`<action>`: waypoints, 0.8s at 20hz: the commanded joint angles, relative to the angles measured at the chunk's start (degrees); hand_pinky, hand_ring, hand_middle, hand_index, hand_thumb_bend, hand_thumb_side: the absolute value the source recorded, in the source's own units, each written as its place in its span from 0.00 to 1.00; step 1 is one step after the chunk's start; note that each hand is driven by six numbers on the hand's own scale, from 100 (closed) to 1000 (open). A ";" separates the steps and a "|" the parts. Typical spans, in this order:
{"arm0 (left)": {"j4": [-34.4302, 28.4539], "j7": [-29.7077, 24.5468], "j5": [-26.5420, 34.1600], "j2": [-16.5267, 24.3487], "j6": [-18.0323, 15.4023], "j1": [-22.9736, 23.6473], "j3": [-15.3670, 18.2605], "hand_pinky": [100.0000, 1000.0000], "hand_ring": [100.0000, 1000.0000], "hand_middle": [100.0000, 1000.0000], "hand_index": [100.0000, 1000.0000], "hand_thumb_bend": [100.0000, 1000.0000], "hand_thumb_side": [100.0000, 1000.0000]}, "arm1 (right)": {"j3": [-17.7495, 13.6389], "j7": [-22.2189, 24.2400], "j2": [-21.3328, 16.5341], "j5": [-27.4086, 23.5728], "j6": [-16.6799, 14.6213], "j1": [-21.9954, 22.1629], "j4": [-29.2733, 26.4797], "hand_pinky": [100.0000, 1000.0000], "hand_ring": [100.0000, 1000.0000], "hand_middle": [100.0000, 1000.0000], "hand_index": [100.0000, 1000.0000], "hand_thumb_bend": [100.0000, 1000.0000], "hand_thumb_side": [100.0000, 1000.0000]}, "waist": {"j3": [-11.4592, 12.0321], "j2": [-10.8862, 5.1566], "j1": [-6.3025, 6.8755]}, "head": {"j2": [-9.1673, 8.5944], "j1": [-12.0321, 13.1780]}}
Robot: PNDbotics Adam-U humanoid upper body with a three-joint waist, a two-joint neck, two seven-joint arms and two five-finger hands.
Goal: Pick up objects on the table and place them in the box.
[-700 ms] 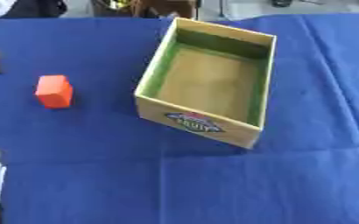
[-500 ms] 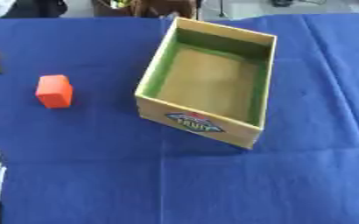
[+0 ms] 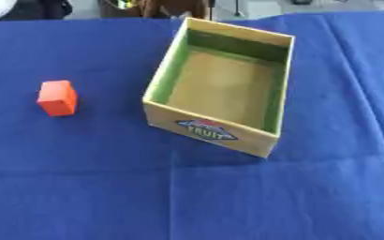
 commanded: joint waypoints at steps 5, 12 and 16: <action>-1.06 -12.46 -7.19 13.79 3.64 -0.64 -0.18 0.52 0.66 0.71 0.91 0.00 0.84 | -0.16 0.18 -1.44 -0.11 -0.03 -0.15 -0.84 0.70 0.58 0.52 0.74 0.00 0.48 | -0.26 -1.52 -0.02 | 0.28 -0.05; -0.34 -29.89 -8.58 23.21 2.96 -3.02 -2.20 0.67 0.78 0.80 0.96 0.09 0.92 | 0.02 0.46 -1.62 -0.09 0.01 0.09 -0.84 0.70 0.58 0.52 0.74 0.00 0.48 | -0.38 -1.71 0.16 | 0.29 0.26; 2.89 -38.00 -10.80 26.84 -0.44 -6.45 -3.62 0.72 0.82 0.83 0.97 0.27 0.98 | 0.13 0.62 -1.74 -0.08 0.03 0.32 -0.84 0.70 0.58 0.52 0.74 0.00 0.48 | -0.54 -1.92 0.36 | 0.12 0.49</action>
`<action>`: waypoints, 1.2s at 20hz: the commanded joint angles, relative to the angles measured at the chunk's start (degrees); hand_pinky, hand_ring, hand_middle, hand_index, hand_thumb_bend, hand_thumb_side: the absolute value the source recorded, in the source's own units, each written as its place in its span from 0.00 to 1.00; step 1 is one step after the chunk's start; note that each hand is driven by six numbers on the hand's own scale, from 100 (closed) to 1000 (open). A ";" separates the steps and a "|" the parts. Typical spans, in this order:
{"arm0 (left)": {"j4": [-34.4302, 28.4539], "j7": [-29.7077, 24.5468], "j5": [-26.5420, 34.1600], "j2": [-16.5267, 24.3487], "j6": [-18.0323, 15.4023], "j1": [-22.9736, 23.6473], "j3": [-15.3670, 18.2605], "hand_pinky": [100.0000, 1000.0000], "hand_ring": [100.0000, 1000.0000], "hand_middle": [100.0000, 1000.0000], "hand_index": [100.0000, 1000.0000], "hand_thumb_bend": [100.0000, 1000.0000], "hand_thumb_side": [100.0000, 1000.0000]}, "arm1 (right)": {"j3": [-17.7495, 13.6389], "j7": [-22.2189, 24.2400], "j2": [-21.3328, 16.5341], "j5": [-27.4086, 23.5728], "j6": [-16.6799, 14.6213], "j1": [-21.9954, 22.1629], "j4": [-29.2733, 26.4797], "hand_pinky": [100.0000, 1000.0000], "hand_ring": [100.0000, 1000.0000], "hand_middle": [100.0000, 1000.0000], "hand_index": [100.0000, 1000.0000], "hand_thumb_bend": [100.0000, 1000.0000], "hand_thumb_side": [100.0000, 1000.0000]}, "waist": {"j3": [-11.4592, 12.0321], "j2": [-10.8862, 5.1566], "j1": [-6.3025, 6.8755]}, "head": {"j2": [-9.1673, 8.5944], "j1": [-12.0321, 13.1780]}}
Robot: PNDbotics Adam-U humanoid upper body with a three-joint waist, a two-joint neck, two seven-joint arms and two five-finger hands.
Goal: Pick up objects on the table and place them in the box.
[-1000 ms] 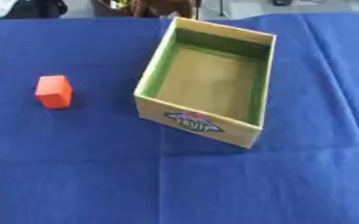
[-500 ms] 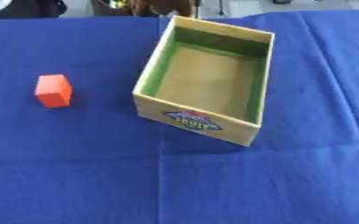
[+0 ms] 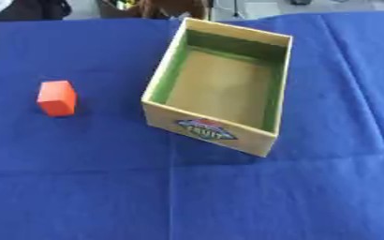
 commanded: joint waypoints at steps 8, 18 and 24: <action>8.73 -15.26 -2.00 6.93 -7.07 -7.32 -4.42 0.77 0.87 0.89 1.00 0.53 0.97 | 0.33 0.59 -1.72 -0.10 -0.07 -0.15 -0.84 0.70 0.58 0.52 0.74 0.00 0.48 | -0.30 -1.53 0.49 | -0.11 0.55; 19.26 -27.38 -4.08 4.91 -11.58 -14.53 -9.47 0.79 0.90 0.96 1.00 0.63 0.80 | 0.58 1.03 -1.65 -0.13 0.01 0.02 -0.84 0.70 0.58 0.52 0.74 0.00 0.48 | -0.87 -1.27 0.89 | -0.36 0.85; 24.88 -30.82 -5.93 2.51 -13.21 -18.54 -11.50 0.77 0.88 0.92 1.00 0.59 0.74 | 0.73 1.28 -1.63 -0.16 -0.04 -0.01 -0.84 0.70 0.58 0.52 0.74 0.00 0.48 | -1.16 -1.06 0.99 | -0.47 1.08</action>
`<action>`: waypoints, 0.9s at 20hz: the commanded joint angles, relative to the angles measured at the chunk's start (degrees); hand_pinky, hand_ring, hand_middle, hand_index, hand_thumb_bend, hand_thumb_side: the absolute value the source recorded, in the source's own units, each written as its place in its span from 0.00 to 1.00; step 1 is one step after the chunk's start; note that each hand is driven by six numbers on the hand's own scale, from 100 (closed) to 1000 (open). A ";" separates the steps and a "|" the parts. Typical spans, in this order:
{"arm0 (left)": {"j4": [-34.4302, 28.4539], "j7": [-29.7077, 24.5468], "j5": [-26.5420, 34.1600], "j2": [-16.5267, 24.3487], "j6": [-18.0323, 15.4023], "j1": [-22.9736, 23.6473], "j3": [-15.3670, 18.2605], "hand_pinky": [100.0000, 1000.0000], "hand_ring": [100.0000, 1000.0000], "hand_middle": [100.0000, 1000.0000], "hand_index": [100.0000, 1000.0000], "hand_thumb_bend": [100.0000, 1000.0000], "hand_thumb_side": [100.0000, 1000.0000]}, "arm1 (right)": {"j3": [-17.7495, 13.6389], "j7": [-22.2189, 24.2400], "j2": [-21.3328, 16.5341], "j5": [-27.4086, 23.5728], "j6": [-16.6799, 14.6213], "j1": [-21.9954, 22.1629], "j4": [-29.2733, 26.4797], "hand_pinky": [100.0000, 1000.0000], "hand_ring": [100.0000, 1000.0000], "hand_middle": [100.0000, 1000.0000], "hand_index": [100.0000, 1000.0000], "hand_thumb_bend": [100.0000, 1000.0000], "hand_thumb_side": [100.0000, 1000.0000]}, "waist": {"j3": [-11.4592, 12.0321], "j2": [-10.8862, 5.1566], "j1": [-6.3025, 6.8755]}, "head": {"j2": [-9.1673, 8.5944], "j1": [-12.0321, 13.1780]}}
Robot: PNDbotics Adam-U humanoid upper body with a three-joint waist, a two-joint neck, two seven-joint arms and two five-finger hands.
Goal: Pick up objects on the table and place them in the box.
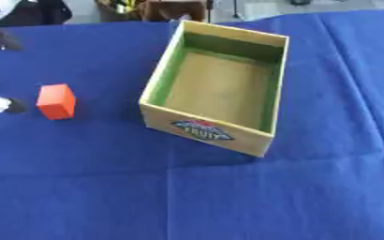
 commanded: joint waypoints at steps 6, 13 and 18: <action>8.81 0.87 -3.57 -2.86 -1.80 -5.55 -1.10 0.74 0.86 0.89 1.00 0.57 0.70 | 0.16 0.58 -1.18 -0.16 -0.18 -0.71 -0.84 0.70 0.58 0.52 0.74 0.00 0.48 | -0.66 -0.54 -0.06 | -0.94 0.71; 14.13 0.53 -3.91 -5.59 -2.84 -7.55 -2.11 0.73 0.85 0.87 1.00 0.55 0.68 | 0.29 0.87 -0.97 -0.19 -0.31 -1.04 -0.84 0.70 0.59 0.52 0.74 0.00 0.48 | -1.12 0.32 -0.25 | -1.53 1.20; 15.73 0.21 -5.04 -6.51 -2.80 -8.07 -2.01 0.72 0.84 0.89 1.00 0.56 0.68 | 0.35 1.04 -0.78 -0.18 -0.31 -1.18 -0.84 0.70 0.59 0.52 0.74 0.00 0.48 | -1.32 0.80 -0.32 | -1.90 1.39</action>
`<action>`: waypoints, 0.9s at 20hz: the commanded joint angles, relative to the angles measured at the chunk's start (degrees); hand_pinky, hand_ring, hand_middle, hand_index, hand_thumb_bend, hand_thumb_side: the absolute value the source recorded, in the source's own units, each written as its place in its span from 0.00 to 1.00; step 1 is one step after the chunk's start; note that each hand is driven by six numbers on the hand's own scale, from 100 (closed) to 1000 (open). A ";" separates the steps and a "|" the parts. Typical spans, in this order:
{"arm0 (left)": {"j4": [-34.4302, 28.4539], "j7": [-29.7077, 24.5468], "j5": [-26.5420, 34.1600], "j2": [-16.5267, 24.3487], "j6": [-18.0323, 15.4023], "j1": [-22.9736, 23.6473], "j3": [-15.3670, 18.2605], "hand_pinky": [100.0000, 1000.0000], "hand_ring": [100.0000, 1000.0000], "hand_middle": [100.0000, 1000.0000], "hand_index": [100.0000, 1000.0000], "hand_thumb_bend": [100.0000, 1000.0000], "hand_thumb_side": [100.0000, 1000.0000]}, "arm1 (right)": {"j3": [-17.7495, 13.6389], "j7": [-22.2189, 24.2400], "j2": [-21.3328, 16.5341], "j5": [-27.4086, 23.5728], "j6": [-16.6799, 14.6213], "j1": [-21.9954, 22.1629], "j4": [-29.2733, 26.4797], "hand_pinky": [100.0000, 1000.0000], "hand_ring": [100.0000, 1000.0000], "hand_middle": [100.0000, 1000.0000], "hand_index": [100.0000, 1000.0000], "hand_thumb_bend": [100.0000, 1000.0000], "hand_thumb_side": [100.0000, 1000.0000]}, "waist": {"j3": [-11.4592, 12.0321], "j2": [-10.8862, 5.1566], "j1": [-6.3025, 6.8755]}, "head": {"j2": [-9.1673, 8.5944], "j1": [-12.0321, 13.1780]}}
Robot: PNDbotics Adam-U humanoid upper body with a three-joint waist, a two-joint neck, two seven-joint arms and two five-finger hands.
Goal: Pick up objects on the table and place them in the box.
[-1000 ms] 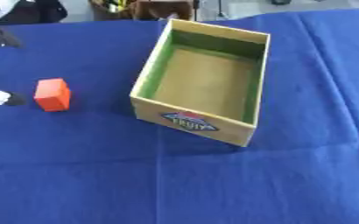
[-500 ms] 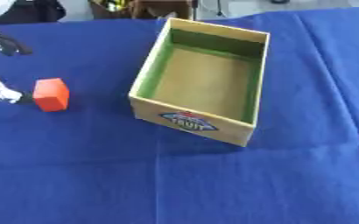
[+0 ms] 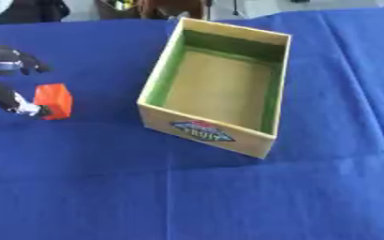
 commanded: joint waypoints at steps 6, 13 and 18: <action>2.96 0.67 -2.13 0.00 0.29 -1.80 0.80 0.72 0.85 0.90 1.00 0.53 0.67 | -0.05 0.43 -0.58 -0.17 -0.11 -0.77 -0.84 0.70 0.59 0.52 0.74 0.00 0.48 | -0.36 -0.57 -0.17 | -1.27 0.60; 4.67 2.34 -4.55 -0.73 -0.05 -1.86 0.85 0.70 0.83 0.86 1.00 0.48 0.67 | -0.07 0.56 -0.36 -0.14 -0.14 -0.81 -0.84 0.70 0.59 0.52 0.74 0.00 0.48 | -0.62 -0.22 -0.24 | -1.62 0.84; 4.86 3.37 -5.16 -0.91 -0.37 -1.67 0.80 0.65 0.79 0.78 1.00 0.42 0.64 | -0.17 0.51 -0.27 -0.13 -0.14 -0.76 -0.84 0.70 0.59 0.52 0.74 0.00 0.48 | -0.68 -0.02 -0.31 | -1.66 0.88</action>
